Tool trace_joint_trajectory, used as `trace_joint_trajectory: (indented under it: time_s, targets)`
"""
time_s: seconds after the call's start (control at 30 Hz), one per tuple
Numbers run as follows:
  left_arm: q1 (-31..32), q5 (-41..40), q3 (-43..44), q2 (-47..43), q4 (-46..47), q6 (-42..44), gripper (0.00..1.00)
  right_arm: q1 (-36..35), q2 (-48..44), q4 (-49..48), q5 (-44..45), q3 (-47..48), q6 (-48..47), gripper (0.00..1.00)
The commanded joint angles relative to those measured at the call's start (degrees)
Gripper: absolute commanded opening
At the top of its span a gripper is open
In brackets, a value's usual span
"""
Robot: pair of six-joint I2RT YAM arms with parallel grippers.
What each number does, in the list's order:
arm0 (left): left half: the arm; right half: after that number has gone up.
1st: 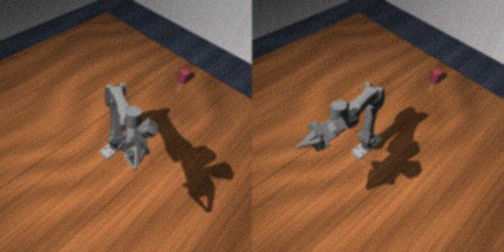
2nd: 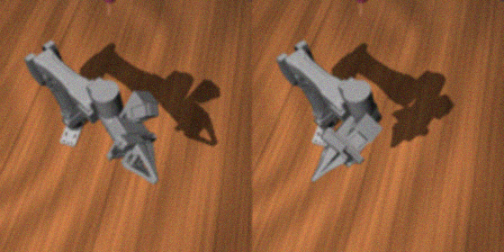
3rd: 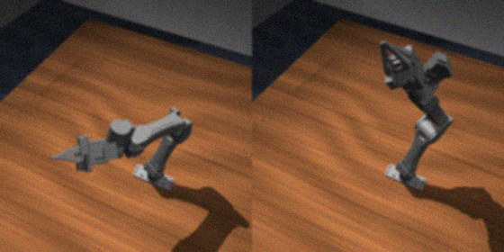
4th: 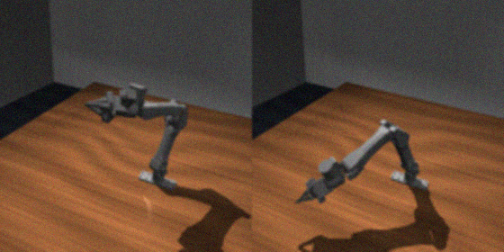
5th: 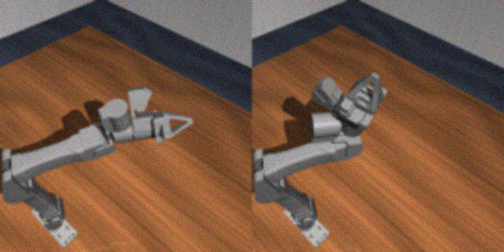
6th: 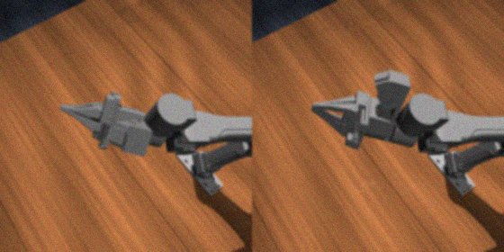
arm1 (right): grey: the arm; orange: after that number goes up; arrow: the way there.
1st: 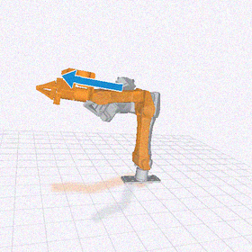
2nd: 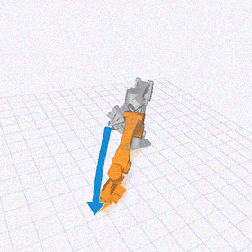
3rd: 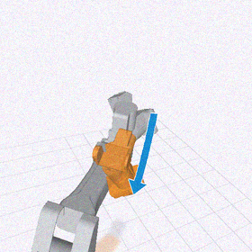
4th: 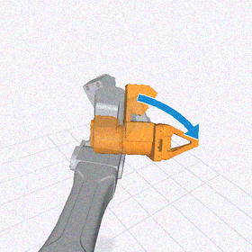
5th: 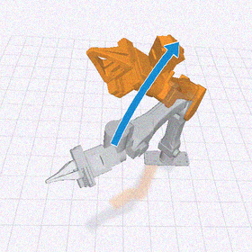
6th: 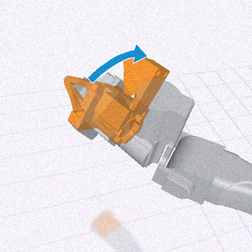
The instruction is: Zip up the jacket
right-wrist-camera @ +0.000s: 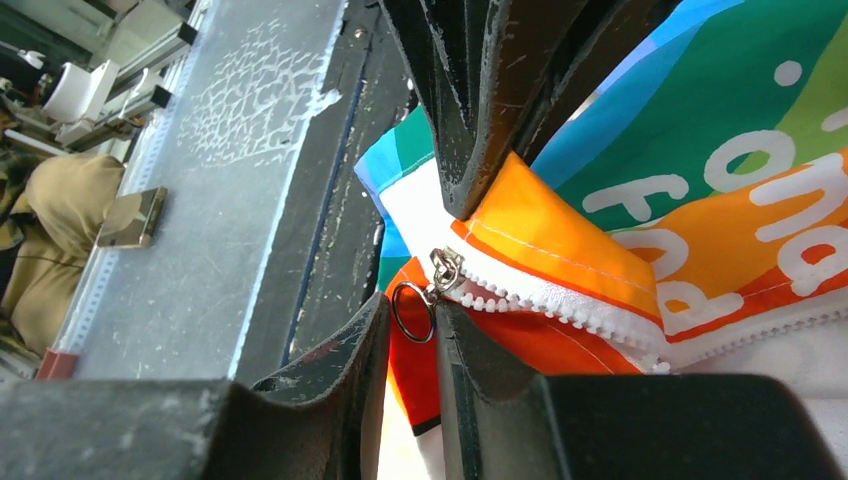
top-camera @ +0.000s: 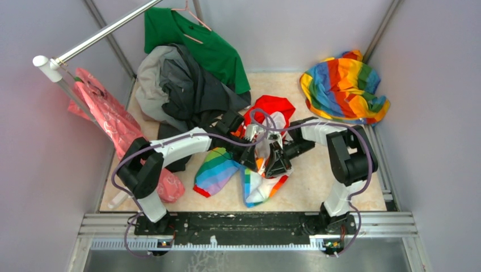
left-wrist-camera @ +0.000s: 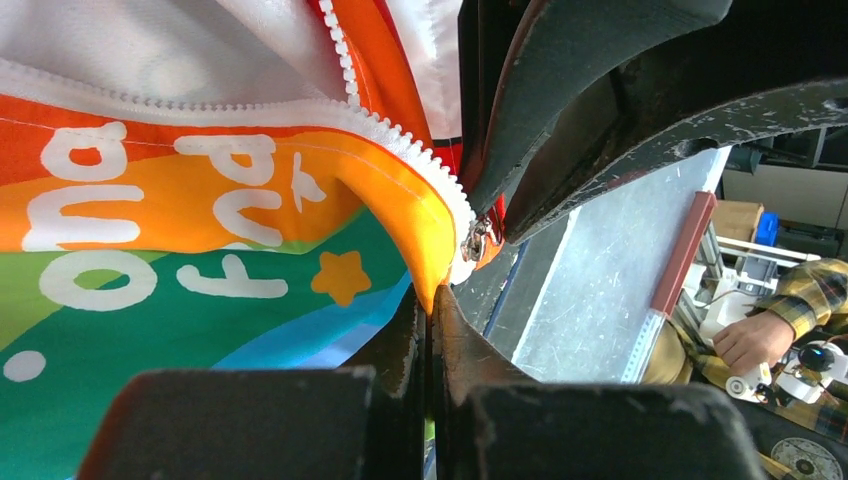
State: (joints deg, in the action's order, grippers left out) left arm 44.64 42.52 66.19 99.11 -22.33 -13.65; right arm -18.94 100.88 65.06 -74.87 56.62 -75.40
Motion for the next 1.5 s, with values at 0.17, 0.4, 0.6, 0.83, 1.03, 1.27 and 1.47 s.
trace_joint_trajectory:
  time_s: [0.17,0.4,0.6,0.83,1.03,1.27,1.47]
  targets:
    - [-0.08,-1.16,2.66,0.61,-0.51,1.25,0.00,-0.13,-6.19,-15.20,0.90,-3.12,15.00,0.22]
    - [-0.08,-1.46,3.20,1.16,-1.33,1.59,0.00,-0.50,-6.48,-14.89,1.72,-2.85,15.68,0.15]
    - [-0.04,-2.29,3.54,1.56,-2.38,2.00,0.00,-0.49,-6.56,-14.18,2.54,-2.58,15.38,0.15]
    - [-0.08,-3.23,4.13,2.31,-3.69,2.48,0.00,-0.50,-7.16,-16.04,4.13,-3.07,17.40,0.17]
    - [-0.08,-2.89,4.03,2.40,-3.69,2.39,0.00,-0.49,-7.69,-17.60,4.53,-3.49,19.16,0.18]
    - [-0.08,-2.62,3.70,2.60,-3.69,2.47,0.00,-0.55,-7.90,-17.00,4.02,-3.33,18.62,0.14]
    - [-0.08,-2.93,3.66,2.90,-4.08,2.71,0.00,-0.49,-8.03,-16.20,5.08,-2.89,17.73,0.03]
